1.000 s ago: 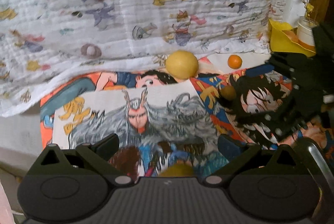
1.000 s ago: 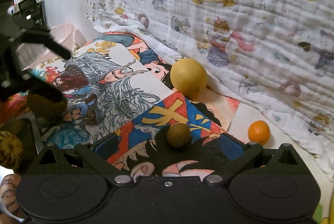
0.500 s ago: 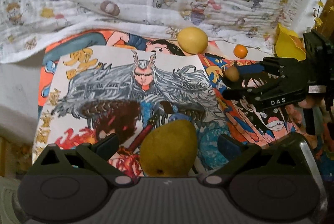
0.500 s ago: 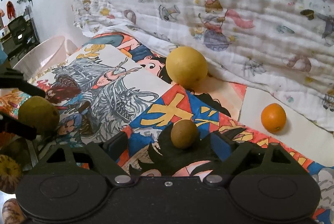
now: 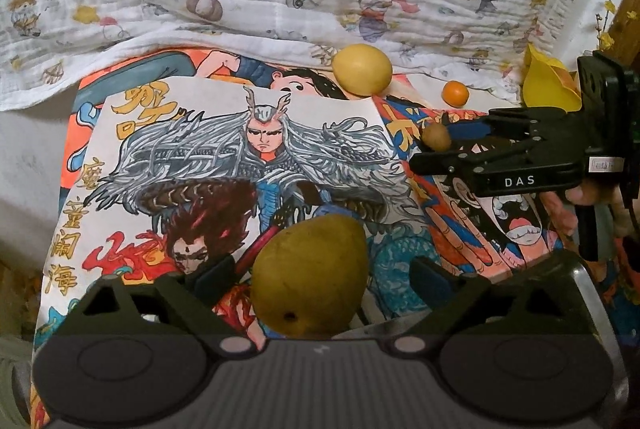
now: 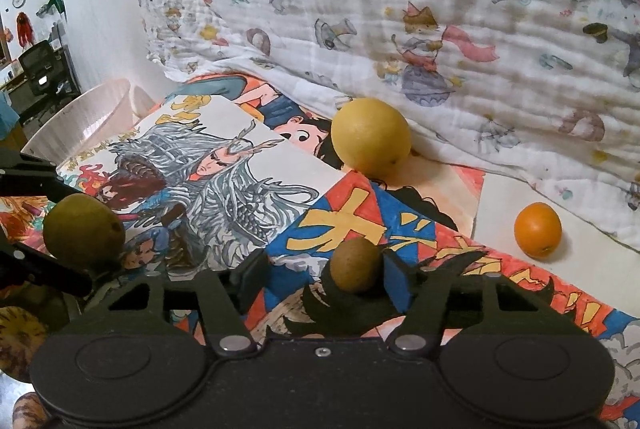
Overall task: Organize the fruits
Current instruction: 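Grasp the green-yellow pear with the left tool while the right tool grasps the small brown fruit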
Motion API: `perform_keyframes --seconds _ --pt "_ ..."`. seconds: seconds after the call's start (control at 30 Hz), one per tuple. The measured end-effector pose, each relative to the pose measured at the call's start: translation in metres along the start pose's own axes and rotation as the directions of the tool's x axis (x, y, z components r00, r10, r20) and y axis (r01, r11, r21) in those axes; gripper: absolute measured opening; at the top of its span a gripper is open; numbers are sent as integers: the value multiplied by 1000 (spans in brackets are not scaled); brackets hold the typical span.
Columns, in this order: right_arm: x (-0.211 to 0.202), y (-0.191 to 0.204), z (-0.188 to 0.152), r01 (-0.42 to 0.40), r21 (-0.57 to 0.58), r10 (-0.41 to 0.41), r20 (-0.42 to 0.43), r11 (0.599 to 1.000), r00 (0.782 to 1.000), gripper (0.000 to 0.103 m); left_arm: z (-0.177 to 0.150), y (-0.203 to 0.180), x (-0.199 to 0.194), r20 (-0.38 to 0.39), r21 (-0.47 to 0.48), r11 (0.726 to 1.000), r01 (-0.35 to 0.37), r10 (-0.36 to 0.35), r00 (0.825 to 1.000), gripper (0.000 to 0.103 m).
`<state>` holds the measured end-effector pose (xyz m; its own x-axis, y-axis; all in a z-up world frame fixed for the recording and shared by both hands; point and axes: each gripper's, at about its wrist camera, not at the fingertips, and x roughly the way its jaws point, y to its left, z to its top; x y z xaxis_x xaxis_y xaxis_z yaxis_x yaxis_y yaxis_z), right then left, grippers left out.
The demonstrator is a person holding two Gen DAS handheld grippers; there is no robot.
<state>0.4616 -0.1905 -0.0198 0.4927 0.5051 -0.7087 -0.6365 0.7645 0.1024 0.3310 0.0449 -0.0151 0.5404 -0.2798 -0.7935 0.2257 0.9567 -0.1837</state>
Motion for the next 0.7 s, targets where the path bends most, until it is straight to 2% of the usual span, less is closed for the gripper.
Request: perform_keyframes --seconds 0.23,0.47,0.6,0.7 --pt "-2 6 -1 -2 -12 2 5 1000 1000 49 -1 0 0 15 0 1000 -10 10 1000 89" --pt "-6 14 -6 8 -25 -7 16 1000 1000 38 -4 -9 1 21 42 998 -46 45 999 84" --pt "-7 18 -6 7 -39 -6 17 999 1000 28 -3 -7 1 27 26 998 -53 52 998 75" --pt "-7 22 -6 19 -61 -18 19 998 1000 28 -3 -5 0 32 9 998 -58 58 998 67"
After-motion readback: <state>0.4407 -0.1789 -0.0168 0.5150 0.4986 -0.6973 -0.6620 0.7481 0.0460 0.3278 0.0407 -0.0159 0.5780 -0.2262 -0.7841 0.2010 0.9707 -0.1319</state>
